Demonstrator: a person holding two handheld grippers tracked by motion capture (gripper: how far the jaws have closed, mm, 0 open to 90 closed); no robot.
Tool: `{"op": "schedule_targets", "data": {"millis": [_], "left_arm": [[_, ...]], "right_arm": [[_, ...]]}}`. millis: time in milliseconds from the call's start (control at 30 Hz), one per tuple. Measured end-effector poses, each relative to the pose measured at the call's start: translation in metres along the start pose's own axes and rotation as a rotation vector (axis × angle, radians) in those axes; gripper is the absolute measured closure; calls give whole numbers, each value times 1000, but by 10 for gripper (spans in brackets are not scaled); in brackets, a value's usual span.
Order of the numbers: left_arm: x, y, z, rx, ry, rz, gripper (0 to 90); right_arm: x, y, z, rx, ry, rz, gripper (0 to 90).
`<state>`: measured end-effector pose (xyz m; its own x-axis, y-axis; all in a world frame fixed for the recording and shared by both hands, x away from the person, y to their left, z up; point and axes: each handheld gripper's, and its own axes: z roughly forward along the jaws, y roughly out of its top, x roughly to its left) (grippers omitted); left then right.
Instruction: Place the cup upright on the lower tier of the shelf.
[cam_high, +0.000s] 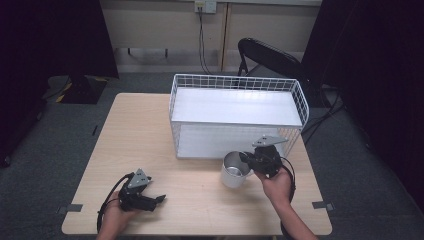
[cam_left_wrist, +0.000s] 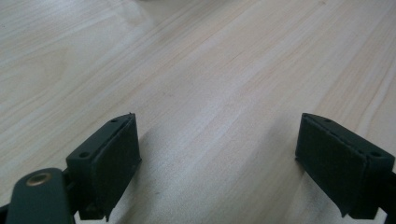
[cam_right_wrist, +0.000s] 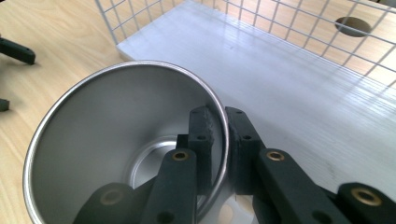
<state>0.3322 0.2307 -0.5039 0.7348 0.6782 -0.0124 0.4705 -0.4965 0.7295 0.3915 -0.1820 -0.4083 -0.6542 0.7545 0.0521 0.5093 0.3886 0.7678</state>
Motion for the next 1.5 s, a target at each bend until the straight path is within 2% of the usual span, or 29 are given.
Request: {"op": "schedule_targets", "data": {"millis": [367, 967, 1200, 1500], "left_arm": [[0, 0, 0, 4, -3, 6, 117], [0, 0, 0, 6, -4, 9, 110], [0, 0, 0, 6, -5, 9, 110], [0, 0, 0, 6, -6, 10, 108]], "right_arm": [[-14, 4, -4, -6, -47, 22, 818], [-26, 13, -2, -41, -126, 34, 819], [-34, 18, -1, -56, -177, 40, 819], [-40, 17, 2, -84, -234, 44, 819]]}}
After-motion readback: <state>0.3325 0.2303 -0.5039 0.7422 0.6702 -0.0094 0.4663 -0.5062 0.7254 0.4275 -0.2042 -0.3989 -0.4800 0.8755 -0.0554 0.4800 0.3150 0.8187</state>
